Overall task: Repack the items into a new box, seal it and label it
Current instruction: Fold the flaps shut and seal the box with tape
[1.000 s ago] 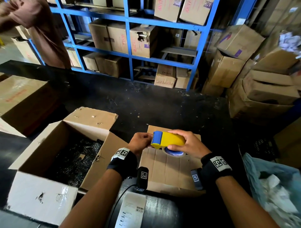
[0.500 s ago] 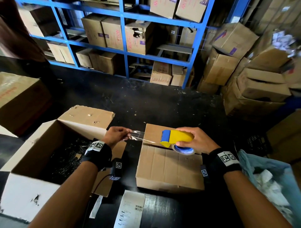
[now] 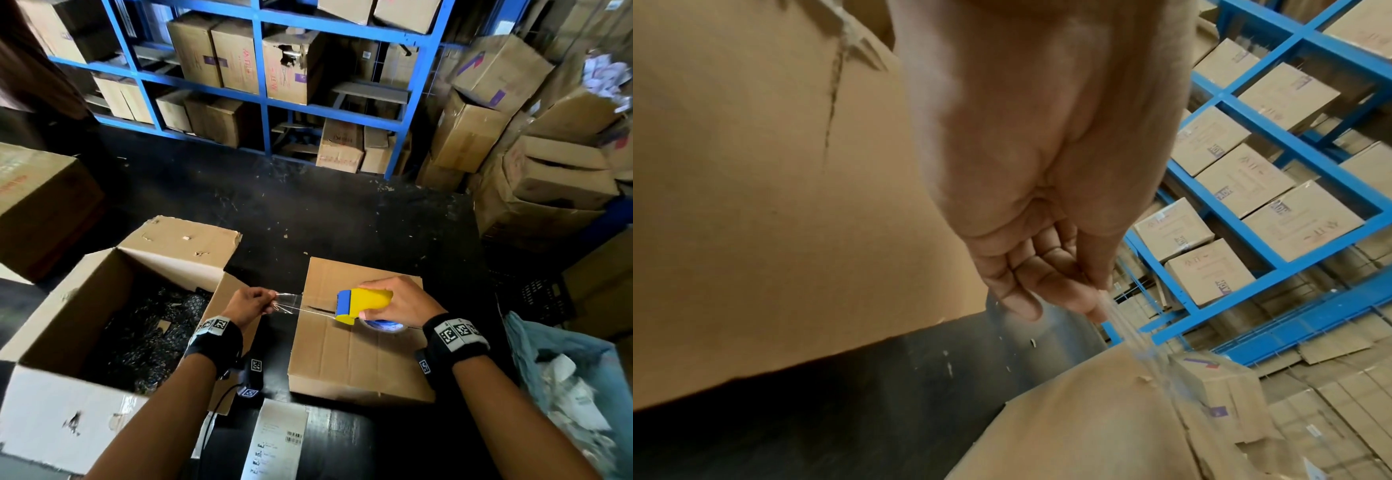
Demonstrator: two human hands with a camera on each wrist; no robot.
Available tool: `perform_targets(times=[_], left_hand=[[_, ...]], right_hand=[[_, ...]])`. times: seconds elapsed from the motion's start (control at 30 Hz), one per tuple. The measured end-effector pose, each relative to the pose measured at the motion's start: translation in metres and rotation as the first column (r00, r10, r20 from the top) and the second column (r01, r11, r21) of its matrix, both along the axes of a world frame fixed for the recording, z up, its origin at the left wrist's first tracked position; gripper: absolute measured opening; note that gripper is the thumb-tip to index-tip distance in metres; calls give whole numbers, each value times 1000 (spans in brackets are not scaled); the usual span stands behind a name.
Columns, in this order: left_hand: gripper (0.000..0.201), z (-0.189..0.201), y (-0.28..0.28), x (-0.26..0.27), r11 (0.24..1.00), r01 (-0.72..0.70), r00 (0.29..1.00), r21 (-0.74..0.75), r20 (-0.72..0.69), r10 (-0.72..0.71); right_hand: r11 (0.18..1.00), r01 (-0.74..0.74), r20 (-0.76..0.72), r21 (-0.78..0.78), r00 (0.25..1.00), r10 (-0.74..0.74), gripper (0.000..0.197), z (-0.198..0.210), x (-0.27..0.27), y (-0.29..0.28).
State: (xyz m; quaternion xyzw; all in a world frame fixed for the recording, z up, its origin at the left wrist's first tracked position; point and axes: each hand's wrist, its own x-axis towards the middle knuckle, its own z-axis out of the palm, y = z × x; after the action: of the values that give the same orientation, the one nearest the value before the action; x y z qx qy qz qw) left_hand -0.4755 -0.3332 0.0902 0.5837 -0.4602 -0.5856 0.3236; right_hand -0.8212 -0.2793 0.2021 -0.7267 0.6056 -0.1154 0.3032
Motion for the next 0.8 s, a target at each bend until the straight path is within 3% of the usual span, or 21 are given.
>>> perform_targets(times=[0.13,0.3,0.8], left_hand=[[19,-11,-2,2,1000,4,1000,-1,-3,-4],[18,-21,-7,1,1000,-6,1000,-2,-22,6],[15,-55,1,-17,1000,-22,999,7,45,21]], right_hand=[[1000,-6,-21,8,1000,6,73,-2,1,-2],[1000,-19,-21,13,1000,19,61,3,3,0],[999,19,-26,46,1000,-17,71,-2,2,-5]])
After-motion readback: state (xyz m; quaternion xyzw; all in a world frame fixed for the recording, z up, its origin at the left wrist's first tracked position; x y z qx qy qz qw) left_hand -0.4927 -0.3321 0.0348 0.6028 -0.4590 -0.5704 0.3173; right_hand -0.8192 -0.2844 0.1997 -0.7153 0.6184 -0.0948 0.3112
